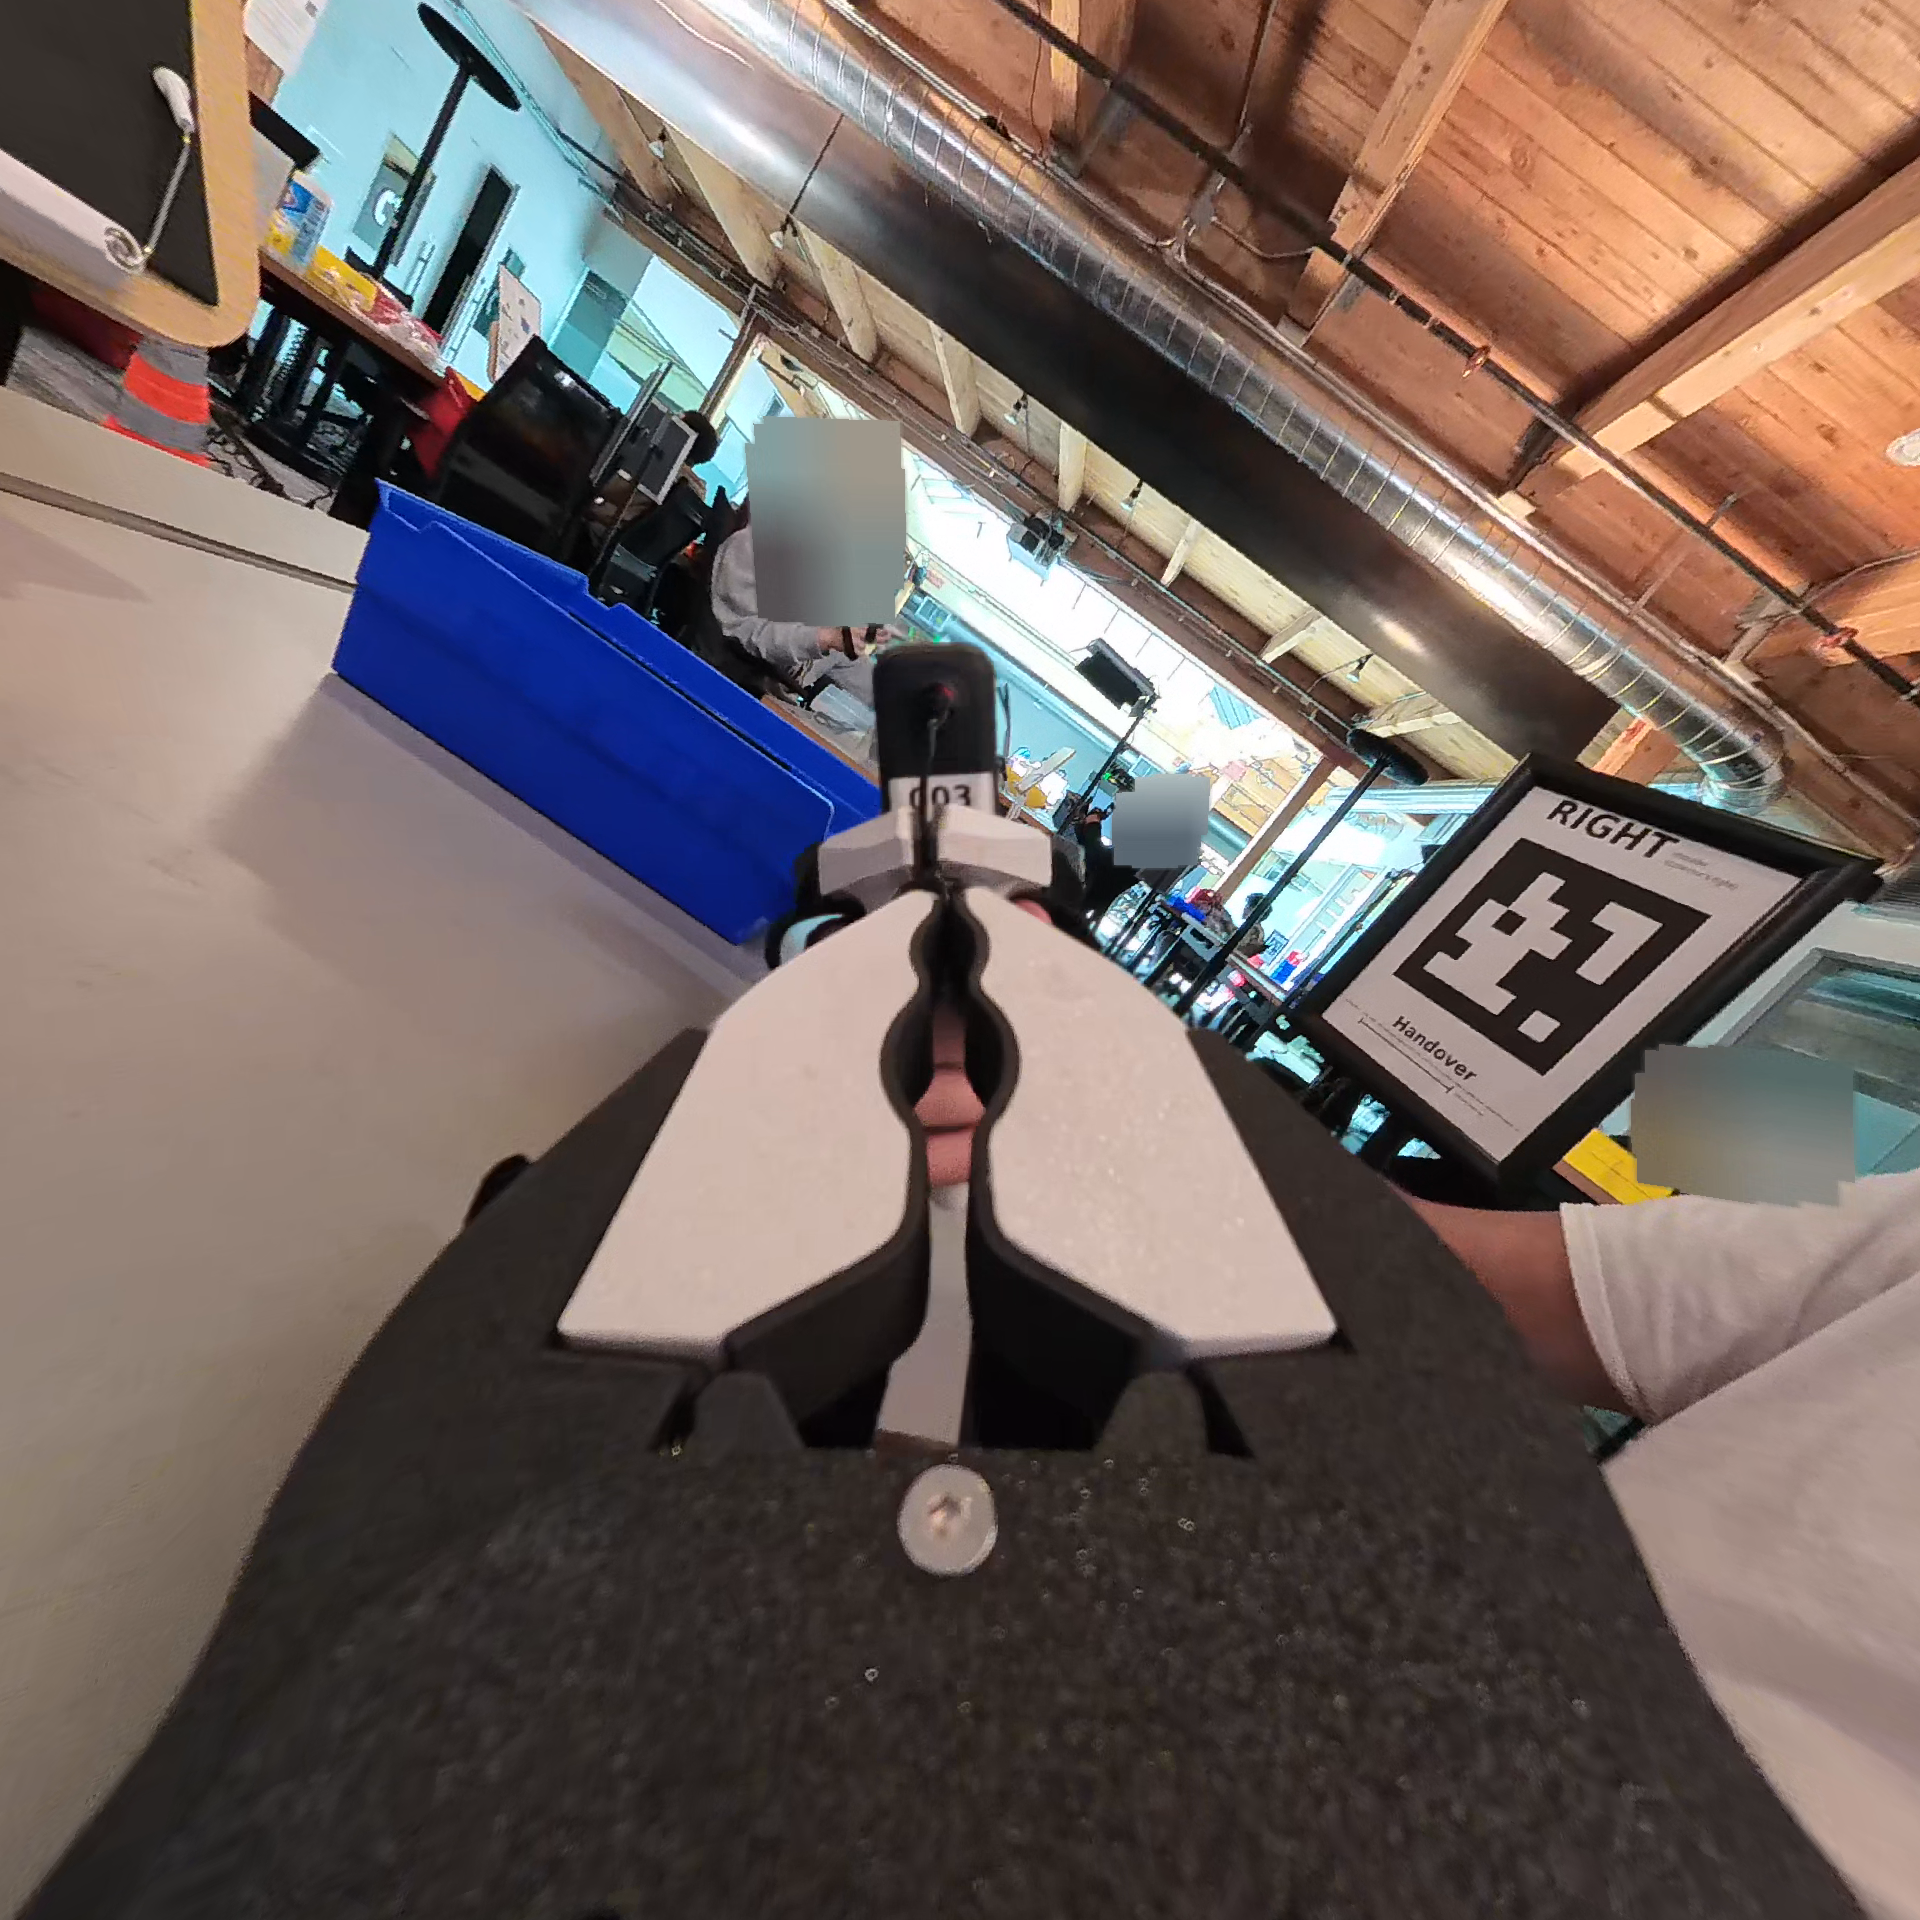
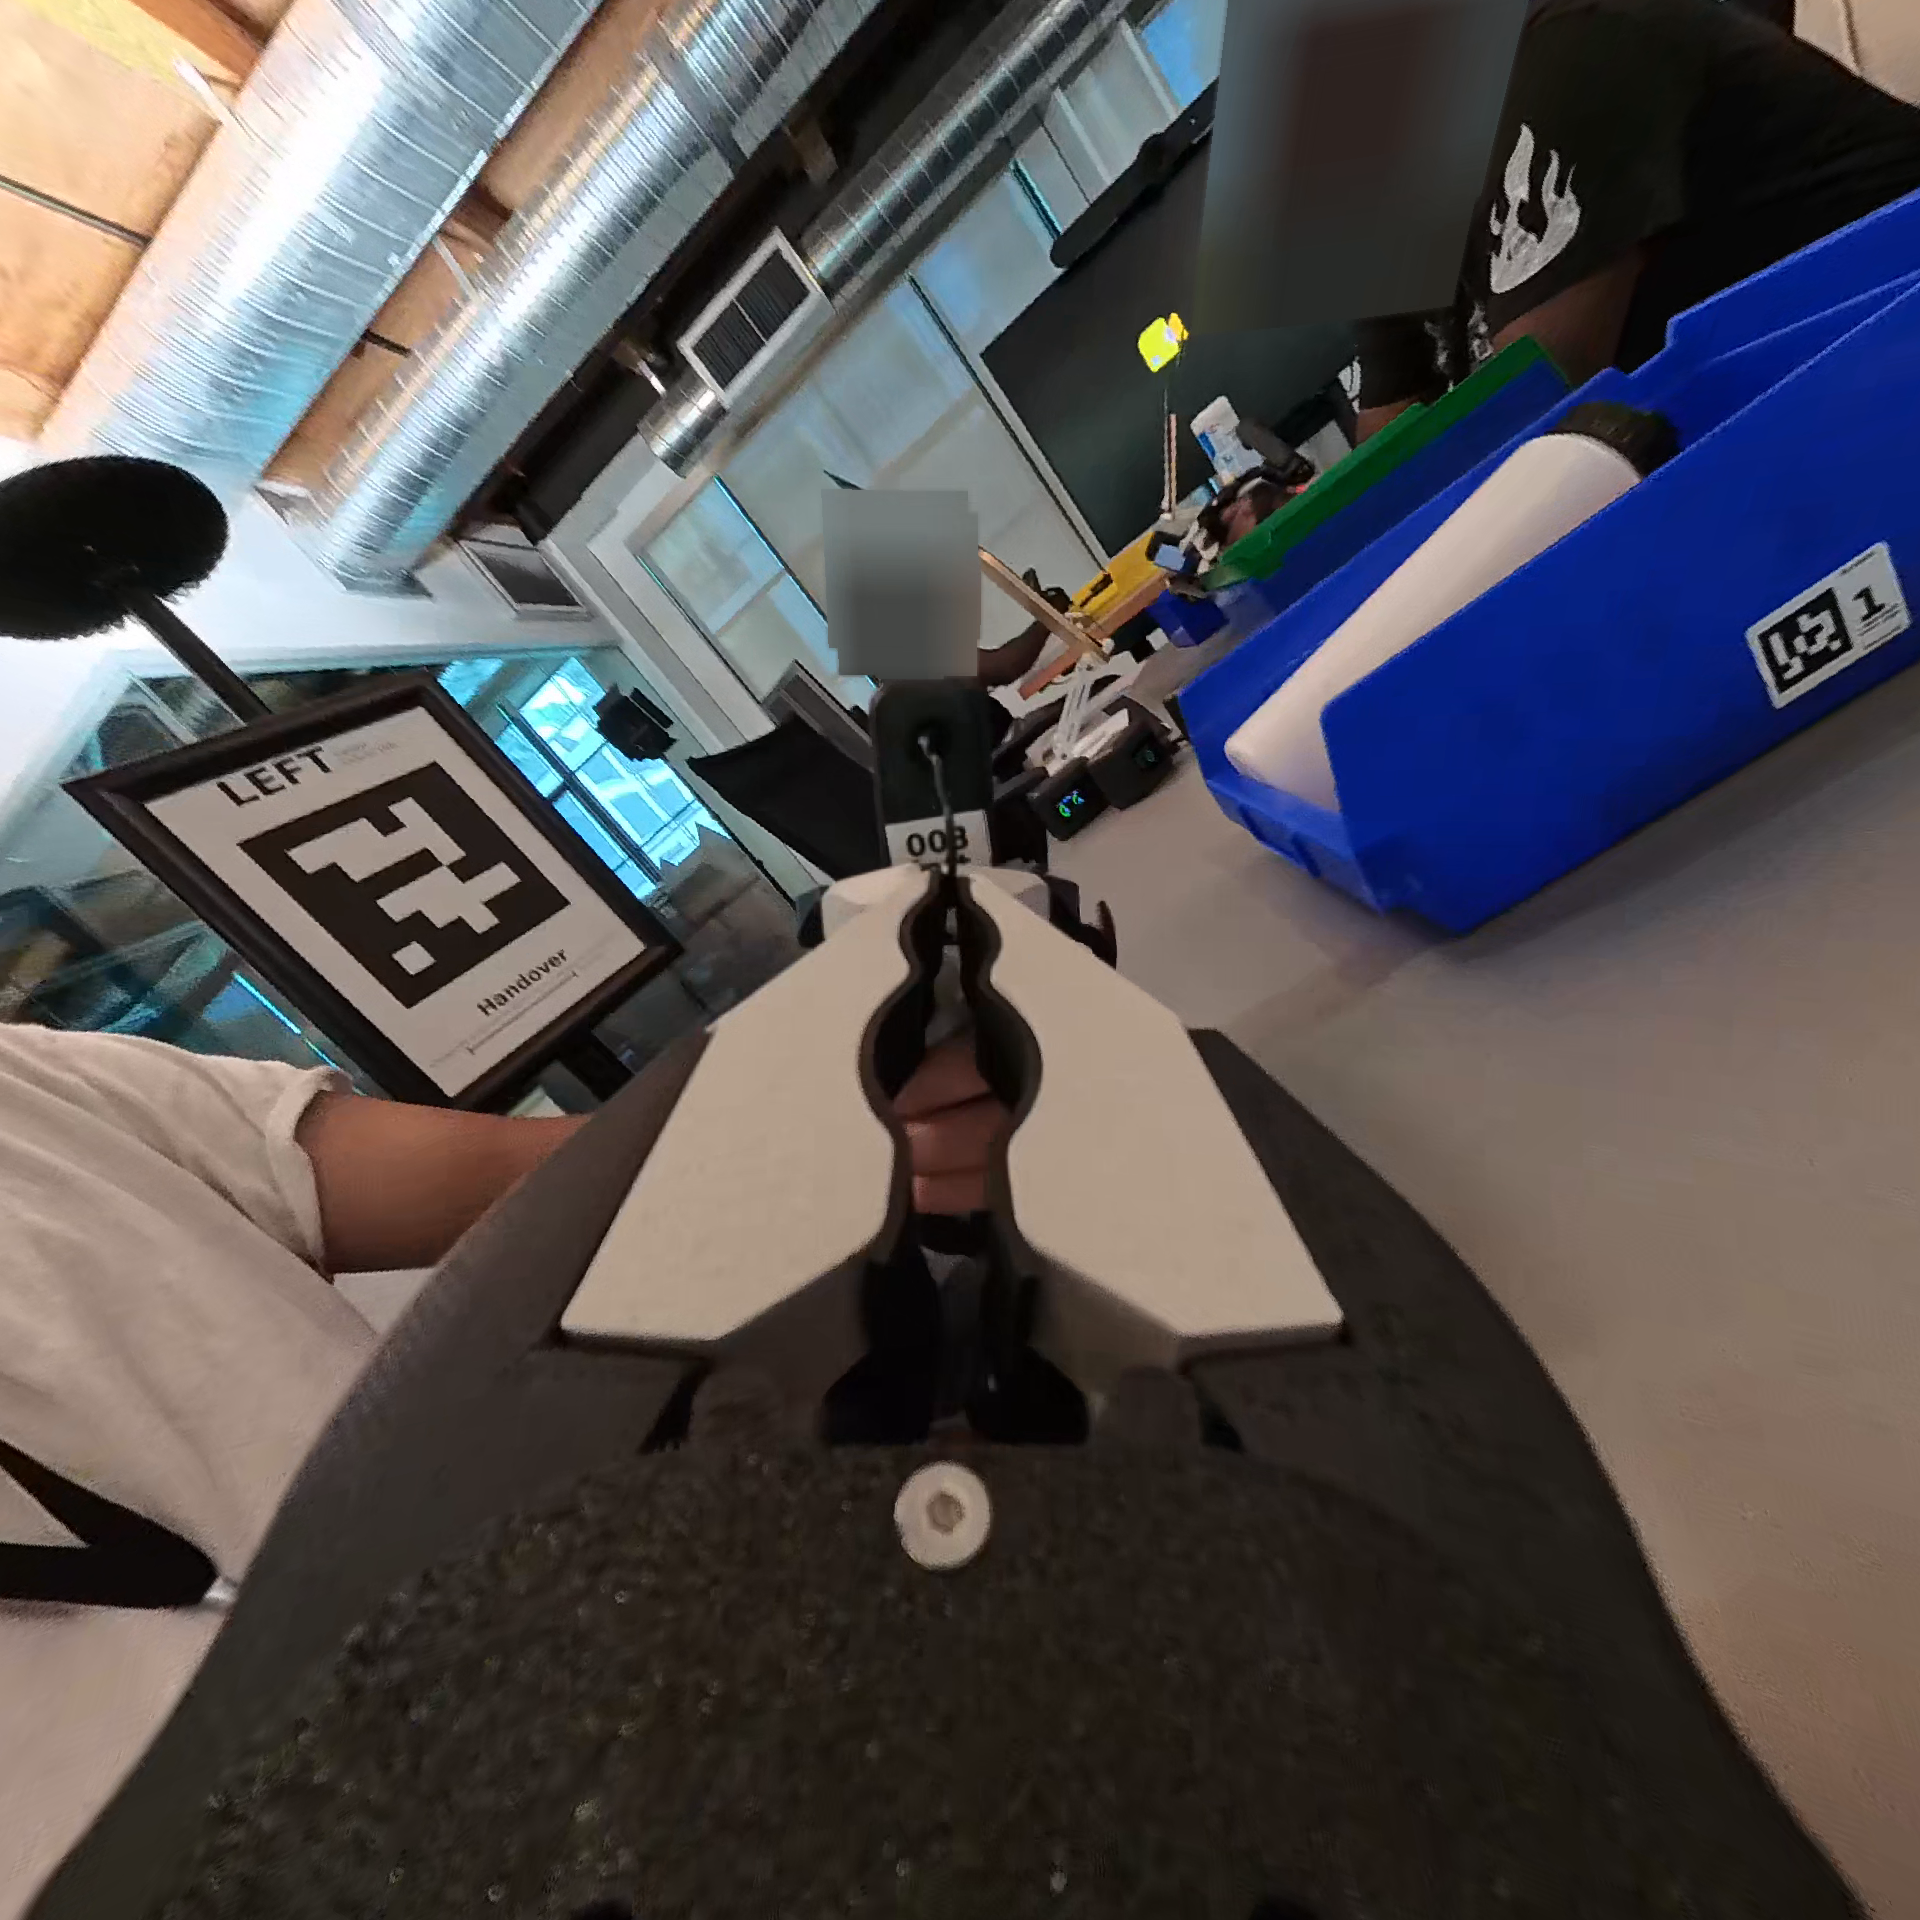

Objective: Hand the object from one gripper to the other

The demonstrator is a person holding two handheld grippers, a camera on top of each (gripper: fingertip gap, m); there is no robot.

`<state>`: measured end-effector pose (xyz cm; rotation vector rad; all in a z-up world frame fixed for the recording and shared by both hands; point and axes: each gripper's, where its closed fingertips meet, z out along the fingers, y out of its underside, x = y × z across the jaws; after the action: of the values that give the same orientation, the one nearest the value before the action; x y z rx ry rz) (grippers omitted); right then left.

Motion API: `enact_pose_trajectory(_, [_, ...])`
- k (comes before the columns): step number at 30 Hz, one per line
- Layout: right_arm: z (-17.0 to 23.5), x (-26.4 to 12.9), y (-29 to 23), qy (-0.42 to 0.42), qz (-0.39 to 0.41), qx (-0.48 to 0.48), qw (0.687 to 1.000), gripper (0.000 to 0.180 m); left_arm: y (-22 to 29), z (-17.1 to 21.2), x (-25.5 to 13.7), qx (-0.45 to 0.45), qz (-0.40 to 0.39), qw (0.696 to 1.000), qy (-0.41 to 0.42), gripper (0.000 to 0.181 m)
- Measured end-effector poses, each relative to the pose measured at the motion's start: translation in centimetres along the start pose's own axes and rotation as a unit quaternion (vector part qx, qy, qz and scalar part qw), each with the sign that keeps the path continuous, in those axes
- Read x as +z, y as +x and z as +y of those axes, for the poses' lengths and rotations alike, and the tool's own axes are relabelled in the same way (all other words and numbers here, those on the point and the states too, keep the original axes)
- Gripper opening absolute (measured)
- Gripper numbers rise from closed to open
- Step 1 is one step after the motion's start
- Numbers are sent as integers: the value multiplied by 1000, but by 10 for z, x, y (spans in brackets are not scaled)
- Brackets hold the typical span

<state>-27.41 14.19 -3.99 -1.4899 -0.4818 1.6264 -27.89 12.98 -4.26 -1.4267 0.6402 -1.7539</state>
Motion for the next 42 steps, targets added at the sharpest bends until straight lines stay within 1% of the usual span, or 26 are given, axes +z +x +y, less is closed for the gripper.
enact_pose_trajectory(3, [0,-5,3,-29,22,-23,999,0,-3,7,0,54,-19,997,-45,0])
enact_pose_trajectory(5, [2,-16,11,-73,60,-65,993,0,-11,8,-4,110,-50,990,-70,18])
enact_pose_trajectory(6, [7,-25,18,-110,88,-98,985,1,-15,8,-7,130,-61,986,-80,25])
enact_pose_trajectory(7, [14,-36,24,-153,108,-126,974,1,-18,10,-9,143,-68,983,-93,25])
enact_pose_trajectory(9, [29,-52,24,-215,109,-136,961,1,-22,17,-11,146,-72,979,-123,25])
enact_pose_trajectory(11, [35,-59,24,-240,111,-147,953,1,-21,29,-8,139,-59,976,-159,25])
enact_pose_trajectory(13, [41,-55,20,-251,100,-149,951,1,-20,43,-4,139,-54,970,-191,25])
enact_pose_trajectory(15, [50,-48,22,-268,107,-168,942,1,-21,50,0,147,-59,966,-203,25])
enact_pose_trajectory(21, [60,-34,17,-270,88,-164,945,1,-18,52,3,142,-54,969,-194,21])
enact_pose_trajectory(22, [62,-33,17,-274,88,-166,943,1,-18,52,3,143,-52,969,-196,18])
enact_pose_trajectory(24, [63,-32,17,-276,92,-170,941,1,-16,53,3,148,-47,968,-198,2])
enact_pose_trajectory(29, [59,-31,17,-261,90,-160,948,1,-15,53,2,154,-50,966,-203,0])
enact_pose_trajectory(32, [52,-28,16,-236,88,-162,954,2,-17,48,2,152,-58,968,-191,0])
enact_pose_trajectory(33, [49,-27,15,-222,86,-169,956,7,-17,44,2,149,-60,970,-182,0])
enact_pose_trajectory(35, [38,-25,19,-192,107,-210,953,28,-19,32,1,140,-74,976,-152,0])
enact_pose_trajectory(36, [33,-26,24,-181,132,-248,942,34,-22,25,-1,129,-82,979,-135,0])
enact_pose_trajectory(38, [21,-24,32,-161,192,-350,903,52,-30,11,-8,104,-110,984,-97,0])
enact_pose_trajectory(40, [15,-20,37,-160,258,-441,845,53,-38,1,-15,95,-136,983,-72,0])
enact_pose_trajectory(42, [8,-11,34,-139,314,-522,781,52,-46,-2,-20,105,-164,978,-70,0])
